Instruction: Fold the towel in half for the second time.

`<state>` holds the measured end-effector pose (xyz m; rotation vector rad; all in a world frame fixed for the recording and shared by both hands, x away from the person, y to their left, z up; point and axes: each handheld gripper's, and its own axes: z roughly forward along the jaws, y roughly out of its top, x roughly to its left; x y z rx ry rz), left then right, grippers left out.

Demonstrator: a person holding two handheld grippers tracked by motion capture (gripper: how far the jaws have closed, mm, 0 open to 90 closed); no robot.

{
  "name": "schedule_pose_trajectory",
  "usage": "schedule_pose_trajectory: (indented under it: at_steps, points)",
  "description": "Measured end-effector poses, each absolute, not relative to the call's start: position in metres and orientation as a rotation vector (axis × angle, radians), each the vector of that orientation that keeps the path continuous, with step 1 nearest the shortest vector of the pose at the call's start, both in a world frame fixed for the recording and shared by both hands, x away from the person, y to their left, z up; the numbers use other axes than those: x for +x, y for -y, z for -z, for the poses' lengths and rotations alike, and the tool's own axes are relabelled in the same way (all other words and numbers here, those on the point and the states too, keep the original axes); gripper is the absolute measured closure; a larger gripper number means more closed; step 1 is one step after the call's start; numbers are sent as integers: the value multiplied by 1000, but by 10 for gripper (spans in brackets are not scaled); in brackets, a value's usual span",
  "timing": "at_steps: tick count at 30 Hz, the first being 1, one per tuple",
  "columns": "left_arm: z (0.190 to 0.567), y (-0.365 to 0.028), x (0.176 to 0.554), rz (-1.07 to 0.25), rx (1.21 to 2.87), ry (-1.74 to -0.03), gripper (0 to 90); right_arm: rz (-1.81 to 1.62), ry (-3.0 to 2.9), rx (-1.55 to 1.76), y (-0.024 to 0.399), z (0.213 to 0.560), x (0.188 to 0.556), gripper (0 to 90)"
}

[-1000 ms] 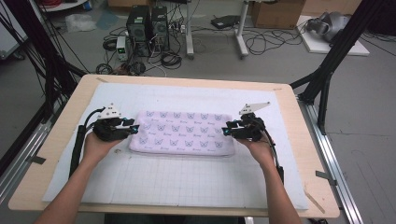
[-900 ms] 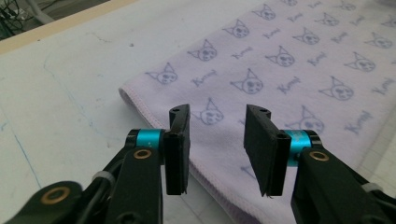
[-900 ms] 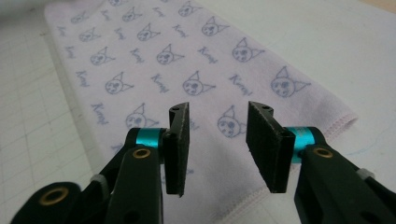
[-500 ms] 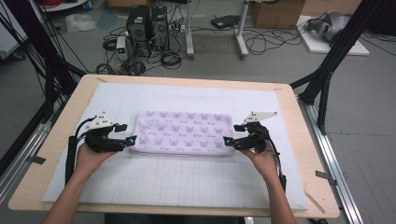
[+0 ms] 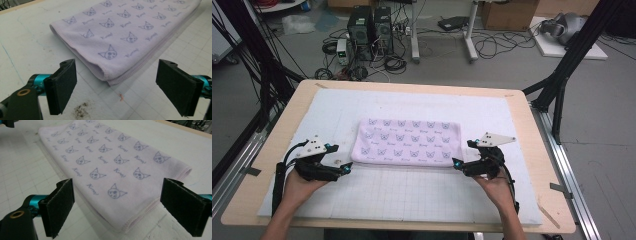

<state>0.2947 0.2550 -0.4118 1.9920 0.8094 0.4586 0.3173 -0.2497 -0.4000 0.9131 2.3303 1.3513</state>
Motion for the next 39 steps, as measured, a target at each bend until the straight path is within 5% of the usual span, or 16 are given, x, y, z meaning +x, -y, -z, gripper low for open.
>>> schedule_pose_trajectory:
  at_steps: [39]
  points:
    - [416, -275, 253, -487, 1958, -836, 132, -1369, -2262, 920, 281, 407, 260, 114]
